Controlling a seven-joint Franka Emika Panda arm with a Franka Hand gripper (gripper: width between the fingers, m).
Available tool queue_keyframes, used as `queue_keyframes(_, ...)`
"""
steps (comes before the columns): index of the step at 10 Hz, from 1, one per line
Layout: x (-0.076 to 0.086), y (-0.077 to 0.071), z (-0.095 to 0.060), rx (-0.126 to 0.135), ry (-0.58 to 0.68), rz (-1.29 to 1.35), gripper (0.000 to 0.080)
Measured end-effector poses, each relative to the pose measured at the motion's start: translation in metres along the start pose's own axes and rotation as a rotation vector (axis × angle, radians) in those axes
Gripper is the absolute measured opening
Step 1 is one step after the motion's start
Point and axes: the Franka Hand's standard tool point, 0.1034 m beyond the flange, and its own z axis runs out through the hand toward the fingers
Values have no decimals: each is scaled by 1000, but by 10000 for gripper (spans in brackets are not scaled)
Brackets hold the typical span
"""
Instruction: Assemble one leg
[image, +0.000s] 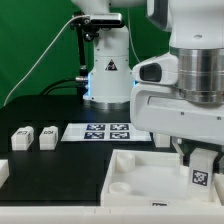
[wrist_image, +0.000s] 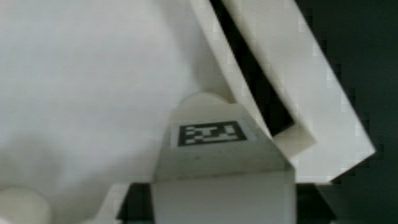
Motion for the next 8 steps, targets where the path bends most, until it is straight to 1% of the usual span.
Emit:
queue_keyframes(2,6,11,-2,-22,21,199,312)
queue_keyframes(3,8,15,-2,-33,30,255,312)
queue_keyframes(4,10,17,-3,-39,34,268,312)
queue_keyframes(5,9,17,-2,-38,32,255,318)
queue_keyframes(6,9,17,-2,-37,31,256,417)
queue_keyframes(7,9,17,-2,-37,31,256,552)
queue_keyframes(8,9,17,-1,-37,31,256,552)
